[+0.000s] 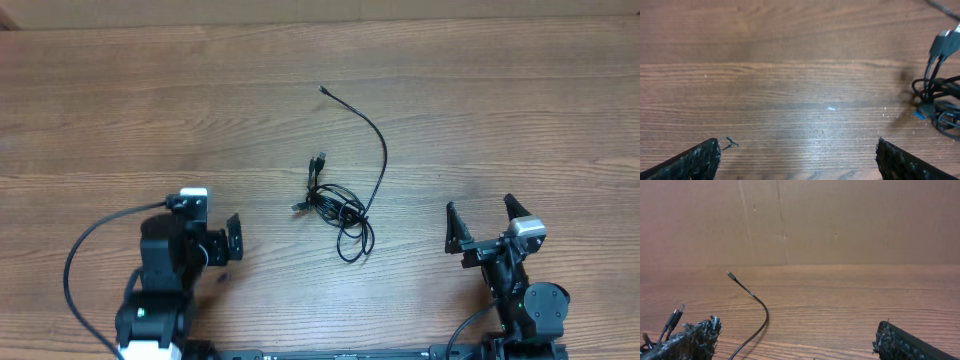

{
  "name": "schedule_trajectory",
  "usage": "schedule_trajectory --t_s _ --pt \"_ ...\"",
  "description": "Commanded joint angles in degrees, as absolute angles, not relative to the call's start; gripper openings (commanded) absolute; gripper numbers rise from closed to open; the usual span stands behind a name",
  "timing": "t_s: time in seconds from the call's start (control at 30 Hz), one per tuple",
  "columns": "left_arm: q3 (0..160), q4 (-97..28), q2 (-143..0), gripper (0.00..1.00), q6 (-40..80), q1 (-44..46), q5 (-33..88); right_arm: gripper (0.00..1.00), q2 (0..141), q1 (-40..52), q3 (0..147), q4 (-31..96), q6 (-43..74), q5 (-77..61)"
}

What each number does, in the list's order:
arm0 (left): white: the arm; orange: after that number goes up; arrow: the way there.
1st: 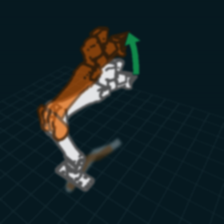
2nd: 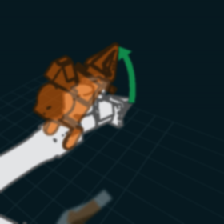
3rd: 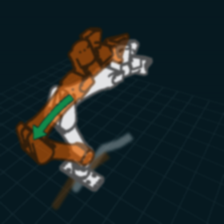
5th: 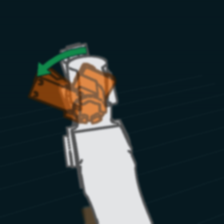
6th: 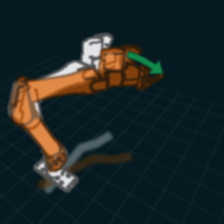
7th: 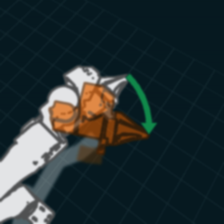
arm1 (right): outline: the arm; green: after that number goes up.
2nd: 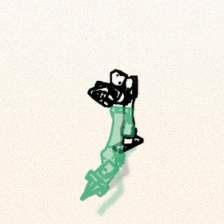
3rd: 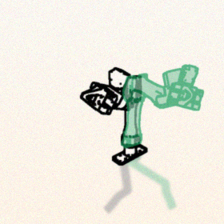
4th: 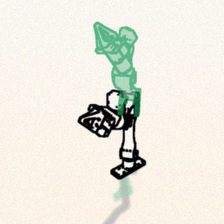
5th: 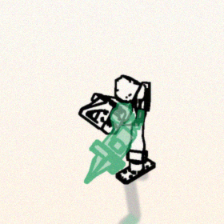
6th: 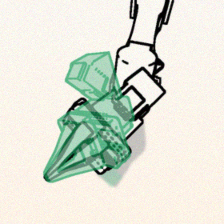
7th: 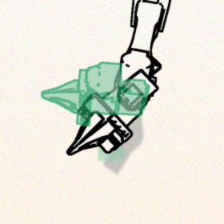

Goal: Untangle cables
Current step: 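Raise the left gripper and move it toward the black cable bundle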

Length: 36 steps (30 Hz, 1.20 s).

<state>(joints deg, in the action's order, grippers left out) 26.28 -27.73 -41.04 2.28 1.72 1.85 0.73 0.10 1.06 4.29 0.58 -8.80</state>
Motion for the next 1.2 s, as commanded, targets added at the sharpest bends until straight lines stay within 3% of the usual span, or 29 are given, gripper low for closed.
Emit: schedule_trajectory --t_s 0.0,0.5,1.17 --pt "30.0 -28.5 -45.9 1.0 0.6 1.1 3.0 1.0 0.2 0.3 0.4 4.0 0.4 -9.1" --pt "37.0 -31.6 -61.6 1.0 0.6 1.2 3.7 1.0 0.2 0.3 0.4 4.0 0.4 -9.1" --pt "38.0 -31.7 -64.2 1.0 0.2 4.7 2.4 1.0 0.2 0.3 0.4 4.0 0.4 -9.1"
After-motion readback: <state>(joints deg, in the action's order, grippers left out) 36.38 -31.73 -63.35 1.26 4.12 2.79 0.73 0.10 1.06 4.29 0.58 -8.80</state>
